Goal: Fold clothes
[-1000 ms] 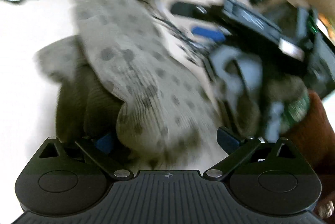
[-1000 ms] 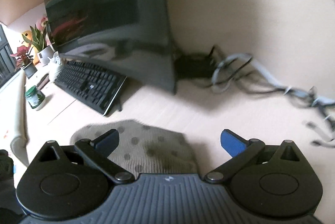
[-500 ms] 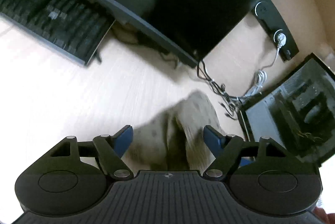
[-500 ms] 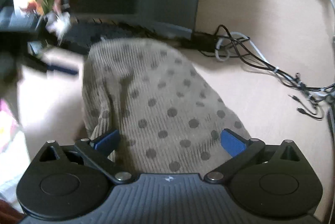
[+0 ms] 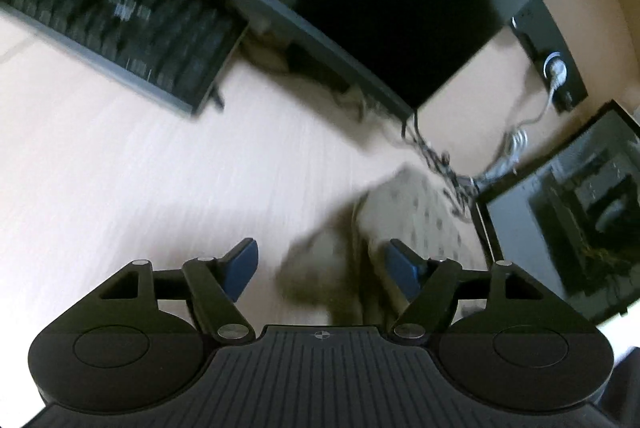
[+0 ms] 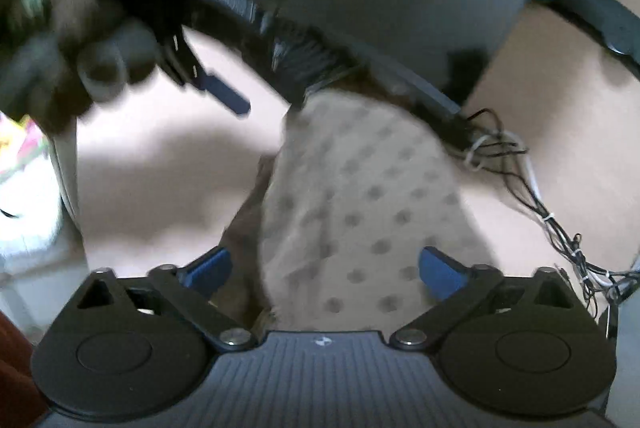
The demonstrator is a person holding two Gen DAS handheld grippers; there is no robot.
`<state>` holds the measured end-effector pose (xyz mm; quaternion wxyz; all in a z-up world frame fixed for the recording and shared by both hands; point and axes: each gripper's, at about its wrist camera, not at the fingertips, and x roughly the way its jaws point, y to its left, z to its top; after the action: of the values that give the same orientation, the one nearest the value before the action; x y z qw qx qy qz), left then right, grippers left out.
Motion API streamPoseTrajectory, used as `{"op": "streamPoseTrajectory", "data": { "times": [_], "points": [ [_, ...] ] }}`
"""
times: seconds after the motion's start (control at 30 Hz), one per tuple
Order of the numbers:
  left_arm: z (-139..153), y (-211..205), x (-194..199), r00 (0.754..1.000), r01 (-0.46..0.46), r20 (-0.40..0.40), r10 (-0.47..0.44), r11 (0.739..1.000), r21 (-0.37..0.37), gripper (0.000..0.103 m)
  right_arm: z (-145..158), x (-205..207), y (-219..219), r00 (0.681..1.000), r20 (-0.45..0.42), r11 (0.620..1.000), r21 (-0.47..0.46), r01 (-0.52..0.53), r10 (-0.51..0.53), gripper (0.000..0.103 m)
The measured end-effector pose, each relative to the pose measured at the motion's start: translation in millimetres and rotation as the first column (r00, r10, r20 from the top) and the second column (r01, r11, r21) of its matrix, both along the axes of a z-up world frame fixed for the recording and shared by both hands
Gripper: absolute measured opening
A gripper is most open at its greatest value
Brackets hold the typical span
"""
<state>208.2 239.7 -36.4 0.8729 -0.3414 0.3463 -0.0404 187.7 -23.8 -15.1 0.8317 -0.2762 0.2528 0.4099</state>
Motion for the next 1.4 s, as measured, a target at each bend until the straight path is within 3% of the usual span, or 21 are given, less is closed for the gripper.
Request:
{"op": "streamPoseTrajectory", "data": {
  "times": [0.07, 0.1, 0.17, 0.2, 0.23, 0.37, 0.4, 0.5, 0.53, 0.6, 0.77, 0.8, 0.9, 0.97, 1.03, 1.2, 1.27, 1.33, 1.4],
  "points": [
    [-5, 0, -7, 1.0, 0.001, -0.011, -0.001, 1.0, -0.029, 0.076, 3, 12, -5, 0.998, -0.053, 0.999, 0.027, 0.024, -0.022, 0.087],
    [-7, 0, -11, 1.0, 0.001, -0.017, -0.002, 0.999, -0.043, 0.076, 5, 19, -7, 0.996, -0.08, 0.999, 0.04, 0.036, -0.033, 0.074],
    [-12, 0, -18, 1.0, 0.001, -0.028, -0.003, 0.997, -0.072, 0.077, 8, 31, -12, 0.99, -0.134, 0.996, 0.065, 0.062, -0.053, 0.059],
    [-14, 0, -22, 0.999, 0.001, -0.033, -0.004, 0.996, -0.086, 0.078, 10, 37, -14, 0.985, -0.161, 0.994, 0.077, 0.076, -0.063, 0.044],
    [-16, 0, -25, 0.999, 0.003, -0.037, -0.007, 0.995, -0.1, 0.08, 12, 43, -17, 0.98, -0.187, 0.992, 0.088, 0.09, -0.072, 0.04],
    [-26, -24, -20, 0.995, 0.083, -0.047, -0.09, 0.987, -0.134, 0.081, 23, 58, -30, 0.986, -0.144, 0.993, 0.071, 0.096, -0.085, 0.041],
    [-29, -34, -17, 0.992, 0.107, -0.052, -0.115, 0.985, -0.134, 0.081, 20, 54, -31, 0.991, -0.114, 0.996, 0.052, 0.077, -0.07, 0.046],
    [-33, -65, -6, 0.985, 0.157, -0.061, -0.162, 0.984, -0.088, 0.079, 7, 40, -31, 0.999, -0.031, 0.999, 0.029, 0.016, -0.015, 0.076],
    [-34, -73, -2, 0.984, 0.163, -0.065, -0.167, 0.984, -0.071, 0.073, 3, 36, -31, 1.0, -0.004, 1.0, 0.027, -0.004, 0.004, 0.081],
    [-36, -82, 1, 0.985, 0.155, -0.073, -0.159, 0.986, -0.067, 0.064, -10, 33, -25, 0.999, 0.04, 0.999, -0.006, -0.036, 0.036, 0.083],
    [-35, -81, -4, 0.989, 0.127, -0.07, -0.132, 0.989, -0.073, 0.055, -31, 15, -13, 0.977, 0.196, 0.995, -0.077, -0.07, 0.084, 0.083],
    [-36, -79, -5, 0.989, 0.12, -0.073, -0.126, 0.989, -0.081, 0.048, -32, 12, -10, 0.97, 0.228, 0.995, -0.075, -0.066, 0.082, 0.081],
    [-40, -77, -4, 0.989, 0.099, -0.097, -0.108, 0.99, -0.1, 0.03, -19, 27, -8, 0.986, 0.167, 1.0, -0.011, -0.003, 0.004, 0.034],
    [-42, -82, 1, 0.988, 0.109, -0.1, -0.12, 0.987, -0.116, 0.029, 5, 46, -19, 0.997, 0.063, 0.996, 0.073, 0.043, -0.048, 0.02],
    [-44, -91, 7, 0.985, 0.135, -0.091, -0.147, 0.982, -0.134, 0.029, 30, 59, -30, 0.997, 0.042, 0.991, 0.121, 0.06, -0.065, 0.016],
    [-50, -114, 25, 0.975, 0.199, -0.066, -0.213, 0.964, -0.178, 0.03, 65, 51, -38, 0.996, 0.07, 0.995, 0.077, -0.061, 0.055, 0.012],
    [-50, -113, 24, 0.973, 0.205, -0.067, -0.221, 0.96, -0.191, 0.034, 54, 34, -37, 0.988, 0.073, 0.991, 0.009, -0.135, 0.134, 0.012],
    [-46, -95, 9, 0.98, 0.163, -0.079, -0.18, 0.969, -0.184, 0.051, 30, 19, -35, 0.982, 0.057, 0.982, -0.061, -0.178, 0.182, 0.012],
    [-39, -72, -8, 0.988, 0.103, -0.096, -0.12, 0.98, -0.17, 0.053, 6, 8, -32, 0.976, 0.043, 0.971, -0.117, -0.209, 0.215, 0.012]
  ]
}}
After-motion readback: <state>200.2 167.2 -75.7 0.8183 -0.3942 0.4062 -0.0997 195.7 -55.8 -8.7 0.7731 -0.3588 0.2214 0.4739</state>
